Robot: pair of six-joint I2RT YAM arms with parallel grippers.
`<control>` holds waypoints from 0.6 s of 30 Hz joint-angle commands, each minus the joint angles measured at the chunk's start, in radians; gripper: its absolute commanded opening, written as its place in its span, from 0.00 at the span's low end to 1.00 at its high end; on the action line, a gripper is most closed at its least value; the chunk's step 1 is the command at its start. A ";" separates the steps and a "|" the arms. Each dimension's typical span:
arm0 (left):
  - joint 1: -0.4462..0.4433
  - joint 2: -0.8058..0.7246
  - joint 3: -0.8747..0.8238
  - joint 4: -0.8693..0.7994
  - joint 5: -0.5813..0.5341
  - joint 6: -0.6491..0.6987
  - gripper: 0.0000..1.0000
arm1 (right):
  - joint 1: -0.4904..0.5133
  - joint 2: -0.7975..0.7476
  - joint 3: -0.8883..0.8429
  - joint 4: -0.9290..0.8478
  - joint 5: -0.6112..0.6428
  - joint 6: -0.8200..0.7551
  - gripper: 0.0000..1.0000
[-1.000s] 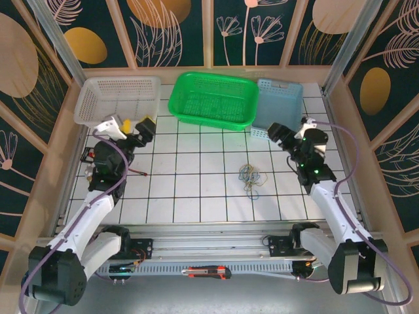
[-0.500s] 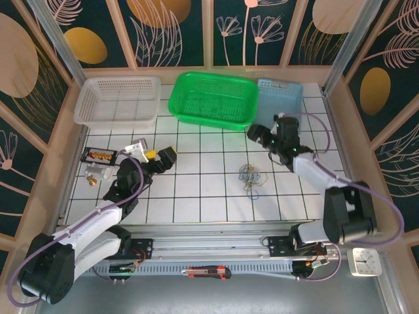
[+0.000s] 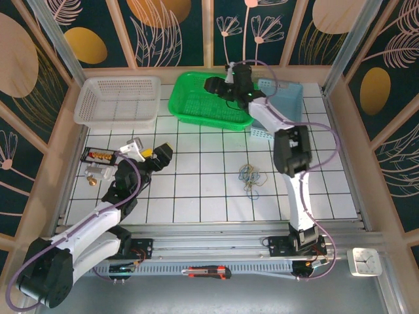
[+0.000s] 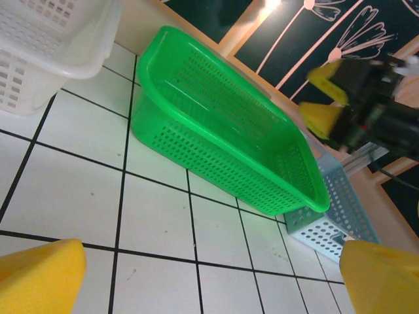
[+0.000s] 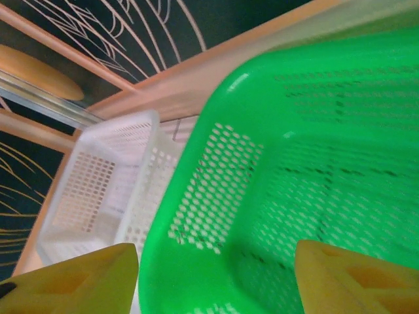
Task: Untangle the cables
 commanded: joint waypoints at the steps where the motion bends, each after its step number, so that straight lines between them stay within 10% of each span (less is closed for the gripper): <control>1: -0.005 -0.019 0.009 -0.004 -0.021 -0.027 0.99 | 0.029 0.176 0.251 -0.169 -0.120 -0.003 0.62; 18: -0.004 -0.014 -0.042 0.029 -0.023 -0.068 0.99 | 0.093 0.249 0.217 -0.118 -0.325 -0.055 0.59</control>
